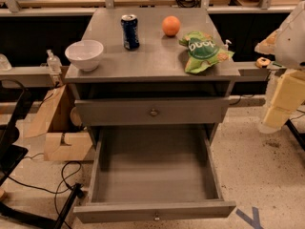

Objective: Place pepsi can into middle drawer

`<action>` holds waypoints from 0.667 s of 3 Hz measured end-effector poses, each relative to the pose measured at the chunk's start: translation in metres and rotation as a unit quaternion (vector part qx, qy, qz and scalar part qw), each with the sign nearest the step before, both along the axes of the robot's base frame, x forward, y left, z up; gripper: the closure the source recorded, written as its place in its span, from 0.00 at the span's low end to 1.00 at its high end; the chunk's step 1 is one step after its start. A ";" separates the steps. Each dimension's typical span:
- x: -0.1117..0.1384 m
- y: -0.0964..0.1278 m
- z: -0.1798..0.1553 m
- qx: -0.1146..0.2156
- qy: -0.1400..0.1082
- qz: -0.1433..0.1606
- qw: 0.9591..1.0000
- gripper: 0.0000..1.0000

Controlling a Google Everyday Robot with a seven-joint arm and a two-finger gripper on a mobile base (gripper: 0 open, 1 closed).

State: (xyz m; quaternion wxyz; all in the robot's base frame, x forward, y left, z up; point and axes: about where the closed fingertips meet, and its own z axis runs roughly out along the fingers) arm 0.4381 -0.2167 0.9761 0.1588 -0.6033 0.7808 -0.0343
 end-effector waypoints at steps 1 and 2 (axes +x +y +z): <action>0.000 0.000 0.000 0.000 0.000 0.000 1.000 0.00; 0.027 0.008 0.004 0.054 -0.054 -0.001 0.997 0.00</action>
Offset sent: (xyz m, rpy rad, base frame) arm 0.1025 0.0394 0.0275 0.4220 -0.4465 0.0446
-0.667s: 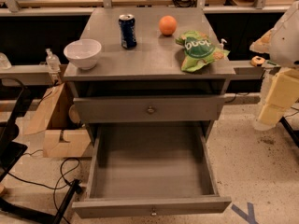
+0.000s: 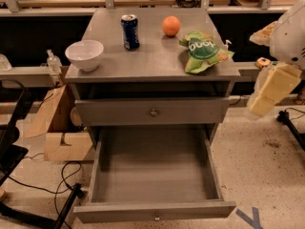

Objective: Place pepsi can into middle drawer

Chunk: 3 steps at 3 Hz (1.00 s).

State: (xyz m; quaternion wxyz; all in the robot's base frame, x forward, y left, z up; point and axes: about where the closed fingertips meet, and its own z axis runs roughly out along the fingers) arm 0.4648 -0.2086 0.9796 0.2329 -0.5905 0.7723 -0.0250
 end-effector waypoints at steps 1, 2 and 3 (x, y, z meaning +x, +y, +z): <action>0.061 0.015 0.006 0.127 -0.059 -0.005 0.990 0.00; 0.111 0.039 0.014 0.258 -0.111 -0.002 0.960 0.00; 0.141 0.090 0.055 0.392 -0.166 0.017 0.905 0.00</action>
Offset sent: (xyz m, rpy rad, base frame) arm 0.2211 0.0598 0.1240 1.1736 -0.6890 -0.0922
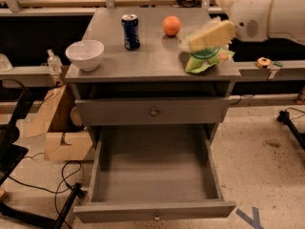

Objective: Place pepsi can into middle drawer

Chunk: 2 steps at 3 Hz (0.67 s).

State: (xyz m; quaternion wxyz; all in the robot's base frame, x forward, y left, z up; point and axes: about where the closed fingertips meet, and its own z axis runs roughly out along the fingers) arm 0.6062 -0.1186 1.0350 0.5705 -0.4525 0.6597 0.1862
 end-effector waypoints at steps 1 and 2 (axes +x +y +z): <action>0.003 0.045 0.039 0.068 -0.028 0.015 0.997 0.00; 0.003 0.045 0.039 0.068 -0.028 0.015 0.997 0.00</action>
Offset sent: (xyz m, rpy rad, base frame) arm 0.0037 0.0423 0.0374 0.1310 -0.0563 0.0292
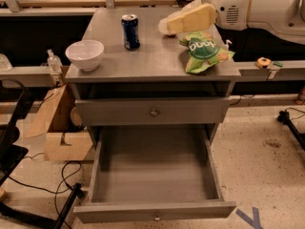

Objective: Place pepsi can into middle drawer

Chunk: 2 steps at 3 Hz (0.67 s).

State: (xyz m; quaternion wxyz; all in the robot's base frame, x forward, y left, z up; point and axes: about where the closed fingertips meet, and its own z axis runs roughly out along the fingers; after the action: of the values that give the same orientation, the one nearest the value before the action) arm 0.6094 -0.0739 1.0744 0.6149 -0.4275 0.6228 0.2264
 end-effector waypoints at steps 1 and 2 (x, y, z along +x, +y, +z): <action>0.017 0.027 -0.011 0.029 -0.011 0.012 0.999 0.00; 0.077 0.070 -0.057 0.072 -0.005 0.021 0.997 0.00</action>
Offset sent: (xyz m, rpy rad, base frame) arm 0.1239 0.1039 -0.0939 0.2215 -0.0039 0.0565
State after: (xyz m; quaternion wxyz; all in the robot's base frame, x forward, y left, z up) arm 0.6859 -0.0035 1.0174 0.6421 -0.3966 0.5926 0.2815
